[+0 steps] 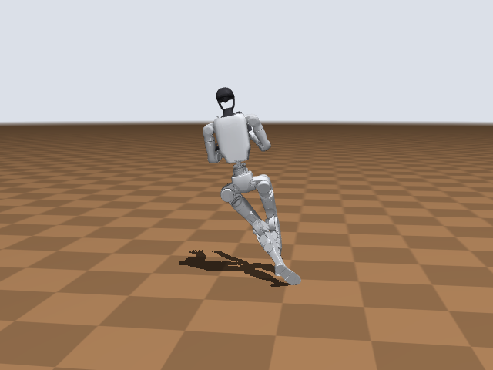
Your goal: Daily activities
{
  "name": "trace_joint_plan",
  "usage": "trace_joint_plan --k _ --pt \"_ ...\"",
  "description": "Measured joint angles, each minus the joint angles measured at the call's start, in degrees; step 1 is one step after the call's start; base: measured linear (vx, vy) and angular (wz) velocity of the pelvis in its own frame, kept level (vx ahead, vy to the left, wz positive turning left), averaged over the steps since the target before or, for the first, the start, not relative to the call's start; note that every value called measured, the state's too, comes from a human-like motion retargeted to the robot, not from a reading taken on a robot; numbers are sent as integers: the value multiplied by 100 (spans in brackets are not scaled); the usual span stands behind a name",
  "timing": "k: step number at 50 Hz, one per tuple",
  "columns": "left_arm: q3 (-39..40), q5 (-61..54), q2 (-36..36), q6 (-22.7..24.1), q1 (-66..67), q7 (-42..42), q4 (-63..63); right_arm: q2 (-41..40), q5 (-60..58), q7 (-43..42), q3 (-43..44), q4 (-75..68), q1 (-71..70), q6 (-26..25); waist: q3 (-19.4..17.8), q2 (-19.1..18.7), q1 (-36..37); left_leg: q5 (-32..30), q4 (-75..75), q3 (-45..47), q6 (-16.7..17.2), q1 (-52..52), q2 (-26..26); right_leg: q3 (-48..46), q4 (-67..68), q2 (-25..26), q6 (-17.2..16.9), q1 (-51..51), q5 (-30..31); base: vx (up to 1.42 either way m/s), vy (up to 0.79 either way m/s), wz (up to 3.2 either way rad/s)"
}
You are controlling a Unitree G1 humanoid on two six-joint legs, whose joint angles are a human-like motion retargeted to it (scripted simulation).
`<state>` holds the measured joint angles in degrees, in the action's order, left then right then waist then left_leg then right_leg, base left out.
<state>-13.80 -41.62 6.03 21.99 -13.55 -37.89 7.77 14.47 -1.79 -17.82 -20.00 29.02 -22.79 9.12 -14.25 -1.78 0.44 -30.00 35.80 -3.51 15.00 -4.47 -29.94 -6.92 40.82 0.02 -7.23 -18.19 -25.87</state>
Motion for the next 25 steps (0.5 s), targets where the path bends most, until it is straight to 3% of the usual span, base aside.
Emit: trace_joint_plan --k 25 --pt "251 872 54 178 -103 -536 -29 -2 262 39 -219 -504 -47 81 102 63 -76 0 165 526 0 375 10 130 -149 -26 -139 -238 182 0 0 0"
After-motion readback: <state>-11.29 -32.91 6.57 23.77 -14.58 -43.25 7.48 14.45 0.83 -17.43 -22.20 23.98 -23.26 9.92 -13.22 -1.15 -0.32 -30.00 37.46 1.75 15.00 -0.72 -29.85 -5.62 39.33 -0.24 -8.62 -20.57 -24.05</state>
